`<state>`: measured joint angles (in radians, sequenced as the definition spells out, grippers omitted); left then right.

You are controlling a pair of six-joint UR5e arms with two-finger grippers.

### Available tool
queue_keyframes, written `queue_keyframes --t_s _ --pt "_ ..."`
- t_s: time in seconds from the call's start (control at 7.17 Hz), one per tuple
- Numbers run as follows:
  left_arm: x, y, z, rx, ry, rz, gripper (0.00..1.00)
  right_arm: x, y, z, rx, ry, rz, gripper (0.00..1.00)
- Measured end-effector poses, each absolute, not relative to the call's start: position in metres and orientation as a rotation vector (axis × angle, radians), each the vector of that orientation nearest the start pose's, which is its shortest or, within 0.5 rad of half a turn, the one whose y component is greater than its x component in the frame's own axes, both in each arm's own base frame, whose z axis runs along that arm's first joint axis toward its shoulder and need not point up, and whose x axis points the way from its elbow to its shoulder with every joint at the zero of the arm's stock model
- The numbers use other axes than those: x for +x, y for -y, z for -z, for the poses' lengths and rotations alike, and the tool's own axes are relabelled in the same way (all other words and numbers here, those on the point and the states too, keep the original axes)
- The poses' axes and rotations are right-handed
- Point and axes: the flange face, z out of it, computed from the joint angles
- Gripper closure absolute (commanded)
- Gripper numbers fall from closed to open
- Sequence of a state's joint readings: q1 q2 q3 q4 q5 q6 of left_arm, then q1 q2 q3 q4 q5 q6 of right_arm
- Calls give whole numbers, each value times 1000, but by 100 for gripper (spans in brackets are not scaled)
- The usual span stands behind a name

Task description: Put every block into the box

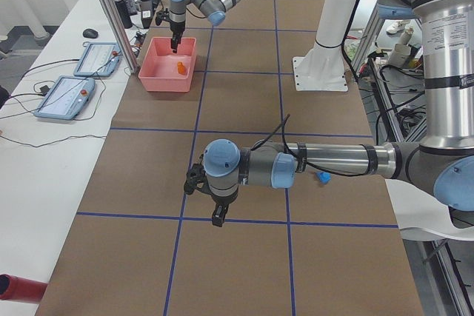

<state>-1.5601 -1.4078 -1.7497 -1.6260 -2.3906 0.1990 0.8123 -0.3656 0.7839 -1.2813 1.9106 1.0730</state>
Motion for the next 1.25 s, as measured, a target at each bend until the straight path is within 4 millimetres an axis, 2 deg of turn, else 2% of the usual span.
queue_keyframes --t_s 0.14,0.28,0.42,0.7,0.84,0.98,1.25 --pt "-56 431 -626 164 -809 -235 0 -527 725 -159 167 765 -168 1" --pt "-55 440 -616 192 -806 -246 0 -502 737 -157 151 789 -156 0" --pt "-54 454 -601 243 -806 -269 0 -468 747 -160 133 810 -138 0" --pt "-47 466 -585 326 -841 -315 0 -396 743 -176 128 800 -74 0" --pt "-26 469 -576 334 -888 -343 0 -362 732 -193 126 796 -43 0" --pt "9 471 -568 308 -939 -364 0 -331 718 -219 133 797 -13 0" --pt "75 466 -561 305 -929 -441 0 -278 673 -287 158 790 38 0"
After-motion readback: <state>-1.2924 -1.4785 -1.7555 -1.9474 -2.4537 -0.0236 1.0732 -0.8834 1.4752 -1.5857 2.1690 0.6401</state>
